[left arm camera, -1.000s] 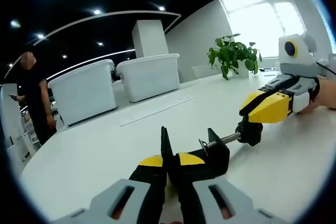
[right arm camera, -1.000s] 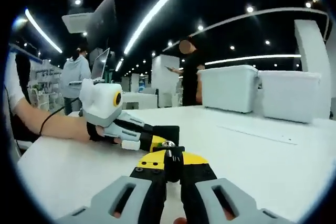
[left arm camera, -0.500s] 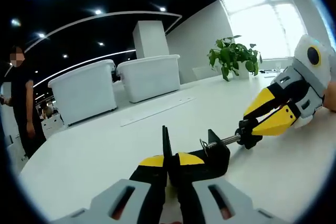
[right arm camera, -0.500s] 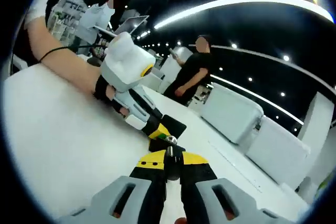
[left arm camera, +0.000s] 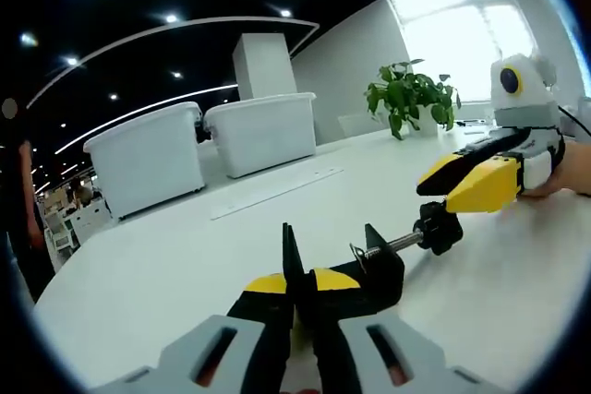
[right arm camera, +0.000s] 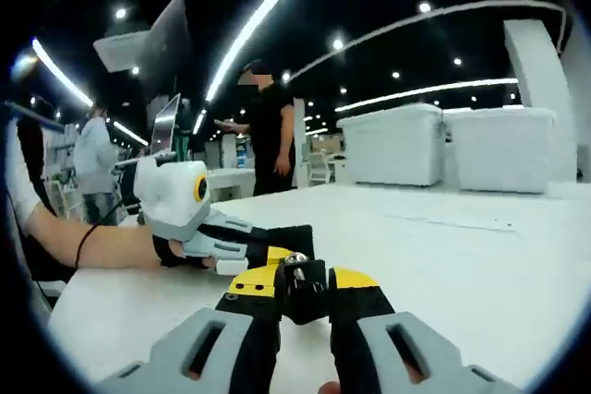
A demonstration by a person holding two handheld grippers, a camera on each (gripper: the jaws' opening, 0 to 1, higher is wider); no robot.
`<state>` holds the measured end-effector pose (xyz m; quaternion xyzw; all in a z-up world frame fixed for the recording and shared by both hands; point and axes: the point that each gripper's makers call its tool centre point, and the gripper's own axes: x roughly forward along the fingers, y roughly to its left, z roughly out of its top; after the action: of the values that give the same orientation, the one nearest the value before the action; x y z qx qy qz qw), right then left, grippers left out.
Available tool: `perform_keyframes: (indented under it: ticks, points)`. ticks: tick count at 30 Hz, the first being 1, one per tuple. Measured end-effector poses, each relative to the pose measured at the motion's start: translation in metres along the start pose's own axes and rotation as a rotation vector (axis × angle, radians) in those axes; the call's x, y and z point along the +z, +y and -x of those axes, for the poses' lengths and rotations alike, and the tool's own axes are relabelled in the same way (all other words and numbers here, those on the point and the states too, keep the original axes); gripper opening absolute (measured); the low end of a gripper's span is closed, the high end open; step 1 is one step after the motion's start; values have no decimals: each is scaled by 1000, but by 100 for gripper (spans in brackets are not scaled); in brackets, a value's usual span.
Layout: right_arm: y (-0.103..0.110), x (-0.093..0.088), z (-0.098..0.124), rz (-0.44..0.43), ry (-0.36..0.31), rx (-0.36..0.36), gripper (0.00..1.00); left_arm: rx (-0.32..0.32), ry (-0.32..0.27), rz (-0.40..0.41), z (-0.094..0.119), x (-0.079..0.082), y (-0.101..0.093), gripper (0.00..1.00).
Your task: Clamp the fixed fixture on the desktop, loosen the retaining clip, secure it to the edge of the desk, and tighten the retaining clip.
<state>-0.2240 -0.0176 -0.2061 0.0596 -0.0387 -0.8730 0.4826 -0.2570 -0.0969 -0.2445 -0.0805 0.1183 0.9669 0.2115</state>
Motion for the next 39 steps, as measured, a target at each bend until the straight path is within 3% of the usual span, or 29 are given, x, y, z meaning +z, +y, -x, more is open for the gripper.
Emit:
perform_keyframes:
  ticks: [7, 10, 15, 22, 27, 32, 34, 36, 39]
  points:
    - [9, -19, -6, 59, 90, 27, 22, 0, 0, -1, 0, 0, 0, 7]
    - [13, -20, -5, 59, 85, 22, 22, 1, 0, -1, -1, 1, 1, 7]
    - [8, -17, -9, 215, 66, 15, 21, 6, 0, 1, -1, 1, 3, 7]
    - [17, -16, -11, 600, 58, -16, 21, 13, -1, 3, -2, 1, 4, 7]
    - [19, -17, -12, 636, 64, -22, 21, 15, 1, 3, -1, 0, 4, 7]
    - [14, -18, -15, 579, 68, -19, 22, 15, 0, 0, -2, 1, 4, 7]
    - [22, -19, -13, 441, 68, 18, 26, 15, 1, -3, -2, 1, 4, 7]
    - [30, -11, -9, 245, 47, 82, 29, 15, 2, -3, -2, 0, 3, 7]
    - [20, 12, -2, 14, -53, 65, 28, 11, 2, -4, -1, 0, 2, 7]
